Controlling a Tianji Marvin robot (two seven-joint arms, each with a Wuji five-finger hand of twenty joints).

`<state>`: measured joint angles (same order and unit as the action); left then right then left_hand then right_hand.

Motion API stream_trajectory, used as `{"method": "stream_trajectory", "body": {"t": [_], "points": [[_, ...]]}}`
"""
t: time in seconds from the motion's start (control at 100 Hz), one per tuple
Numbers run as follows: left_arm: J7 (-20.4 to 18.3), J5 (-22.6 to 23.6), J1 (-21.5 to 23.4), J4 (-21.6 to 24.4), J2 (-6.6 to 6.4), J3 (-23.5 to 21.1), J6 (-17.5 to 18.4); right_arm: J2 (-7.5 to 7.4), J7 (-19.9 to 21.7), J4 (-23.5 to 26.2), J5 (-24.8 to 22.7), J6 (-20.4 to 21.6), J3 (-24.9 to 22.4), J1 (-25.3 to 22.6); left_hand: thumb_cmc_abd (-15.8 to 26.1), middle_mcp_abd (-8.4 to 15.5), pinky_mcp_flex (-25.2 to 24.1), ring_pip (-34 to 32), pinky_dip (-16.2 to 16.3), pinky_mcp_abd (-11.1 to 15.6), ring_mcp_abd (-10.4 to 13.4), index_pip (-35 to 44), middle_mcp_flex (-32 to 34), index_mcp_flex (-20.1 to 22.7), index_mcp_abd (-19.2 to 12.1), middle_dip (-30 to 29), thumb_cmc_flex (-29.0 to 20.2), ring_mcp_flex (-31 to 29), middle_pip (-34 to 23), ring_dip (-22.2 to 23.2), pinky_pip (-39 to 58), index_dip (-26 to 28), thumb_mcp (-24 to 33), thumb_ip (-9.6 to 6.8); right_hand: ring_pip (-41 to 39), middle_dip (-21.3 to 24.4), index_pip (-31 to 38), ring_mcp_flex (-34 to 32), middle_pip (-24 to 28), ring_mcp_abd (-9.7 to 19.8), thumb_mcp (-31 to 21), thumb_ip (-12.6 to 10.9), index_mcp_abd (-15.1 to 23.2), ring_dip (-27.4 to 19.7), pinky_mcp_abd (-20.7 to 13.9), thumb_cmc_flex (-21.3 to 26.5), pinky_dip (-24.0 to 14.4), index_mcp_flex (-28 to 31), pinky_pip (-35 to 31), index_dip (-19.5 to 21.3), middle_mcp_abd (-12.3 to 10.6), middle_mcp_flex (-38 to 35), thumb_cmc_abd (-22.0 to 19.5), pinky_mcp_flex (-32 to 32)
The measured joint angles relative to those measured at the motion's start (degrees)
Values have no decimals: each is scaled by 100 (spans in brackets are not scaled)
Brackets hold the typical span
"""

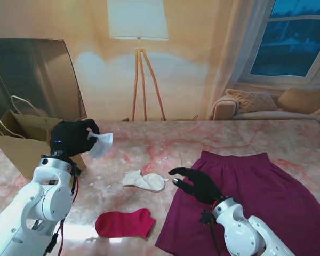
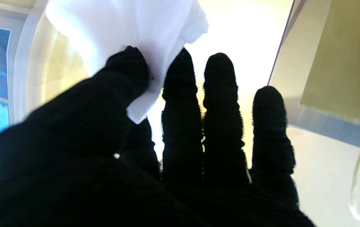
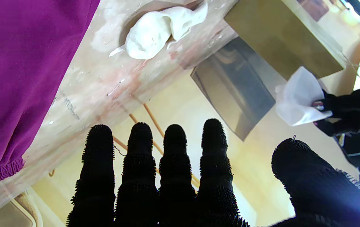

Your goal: Fold the socks and the shorts into the kraft paper bag

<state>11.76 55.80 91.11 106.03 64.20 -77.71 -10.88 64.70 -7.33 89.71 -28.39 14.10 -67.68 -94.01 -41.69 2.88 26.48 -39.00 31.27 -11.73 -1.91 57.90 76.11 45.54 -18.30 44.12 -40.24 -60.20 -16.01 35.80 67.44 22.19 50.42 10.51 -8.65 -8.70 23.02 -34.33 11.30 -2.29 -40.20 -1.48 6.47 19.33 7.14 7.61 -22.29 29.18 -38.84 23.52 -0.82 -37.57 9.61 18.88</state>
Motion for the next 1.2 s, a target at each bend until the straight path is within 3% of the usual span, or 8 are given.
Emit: {"method": "stream_trajectory", "body": {"t": [0.2,0.39,0.49,0.76,0.99,1.2], "points": [[-177,188,-67,439,-2,-242,-105,5,-23,-9,23,3,-2,-3,-1,0,0,0,0,0,0,-5,0,-1,0,1,0,0,-1,15,0,74,0,0,0,0,0,0,0,0,0,0,0,0,0,0,0,0,0,0,0,0,0,0],[-596,431,-138,770,-20,-631,-135,9,-55,-37,49,19,24,8,-1,0,0,0,0,0,0,-63,0,-1,-4,4,0,0,-2,25,0,153,0,0,0,0,0,0,0,0,0,0,0,0,0,0,0,0,0,0,0,0,-1,0],[-702,669,-139,872,-39,-890,-113,10,-54,-26,50,14,22,-4,-1,0,0,0,0,0,0,-67,0,-1,-10,8,1,0,-2,38,0,160,0,0,0,0,0,0,0,-1,0,0,0,0,0,0,0,0,0,0,0,0,-1,0],[-1254,739,-50,1290,-94,-1629,-44,10,-41,53,50,-23,25,-64,-1,0,-17,-1,0,0,0,-105,0,-2,-13,24,1,10,-2,52,-5,277,0,0,0,0,0,0,0,-1,0,0,0,0,0,0,0,0,0,0,0,0,-1,0],[-1584,1107,-12,1384,-172,-2065,391,14,-70,55,57,-34,80,-58,5,2,-82,-1,0,0,0,-162,-1,-2,-71,76,1,20,-2,55,-19,359,0,0,0,0,0,0,0,-1,0,0,0,0,0,0,0,0,0,0,0,0,-1,1],[-1739,1343,-39,1157,-262,-2251,711,19,-78,55,62,-21,83,-60,5,3,-85,-1,0,0,0,-178,-1,-3,-96,85,2,22,-2,57,-20,412,0,0,0,0,0,-1,0,-1,0,0,1,0,0,0,0,0,0,0,0,0,-1,1]]}}
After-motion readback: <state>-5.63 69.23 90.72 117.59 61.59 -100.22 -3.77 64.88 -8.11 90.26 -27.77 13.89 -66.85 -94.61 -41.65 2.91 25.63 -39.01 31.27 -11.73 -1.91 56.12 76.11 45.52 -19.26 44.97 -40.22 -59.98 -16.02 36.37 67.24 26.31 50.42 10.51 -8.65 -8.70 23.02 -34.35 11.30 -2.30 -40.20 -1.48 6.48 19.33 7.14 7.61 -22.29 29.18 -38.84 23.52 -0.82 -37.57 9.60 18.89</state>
